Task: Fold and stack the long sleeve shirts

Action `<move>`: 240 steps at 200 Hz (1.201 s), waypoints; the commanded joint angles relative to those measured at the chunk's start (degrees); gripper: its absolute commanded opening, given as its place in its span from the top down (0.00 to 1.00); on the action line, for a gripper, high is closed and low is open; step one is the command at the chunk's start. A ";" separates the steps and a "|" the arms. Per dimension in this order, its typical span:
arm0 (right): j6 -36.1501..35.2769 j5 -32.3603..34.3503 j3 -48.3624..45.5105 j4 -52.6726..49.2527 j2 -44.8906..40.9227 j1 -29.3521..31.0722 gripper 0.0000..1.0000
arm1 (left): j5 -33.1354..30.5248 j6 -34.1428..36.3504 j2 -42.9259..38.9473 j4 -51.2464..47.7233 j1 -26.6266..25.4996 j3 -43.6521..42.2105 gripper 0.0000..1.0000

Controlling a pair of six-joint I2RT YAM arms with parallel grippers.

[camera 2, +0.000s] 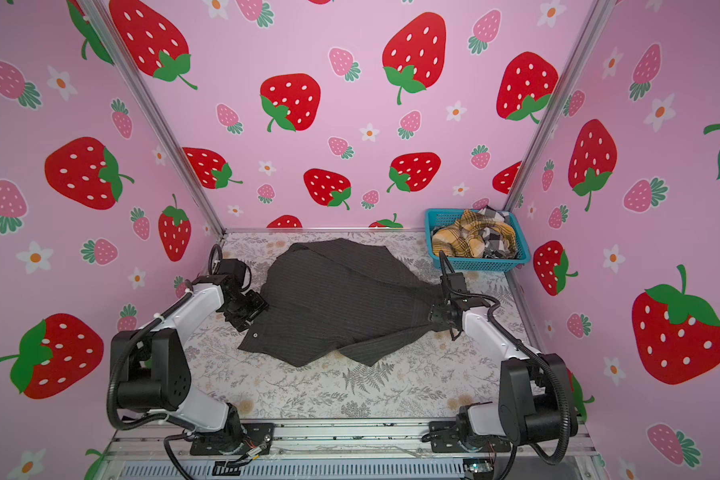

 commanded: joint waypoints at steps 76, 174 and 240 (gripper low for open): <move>3.46 2.86 -2.28 -5.08 4.15 4.48 0.17 | 1.75 1.13 15.52 3.93 3.57 10.88 0.42; 0.30 1.30 6.44 0.97 18.42 2.80 0.92 | 2.87 -1.66 -0.13 5.33 12.14 -6.46 1.00; -0.84 -0.80 9.19 0.35 21.73 5.08 1.00 | 8.87 0.28 -8.81 5.47 16.12 -14.00 0.43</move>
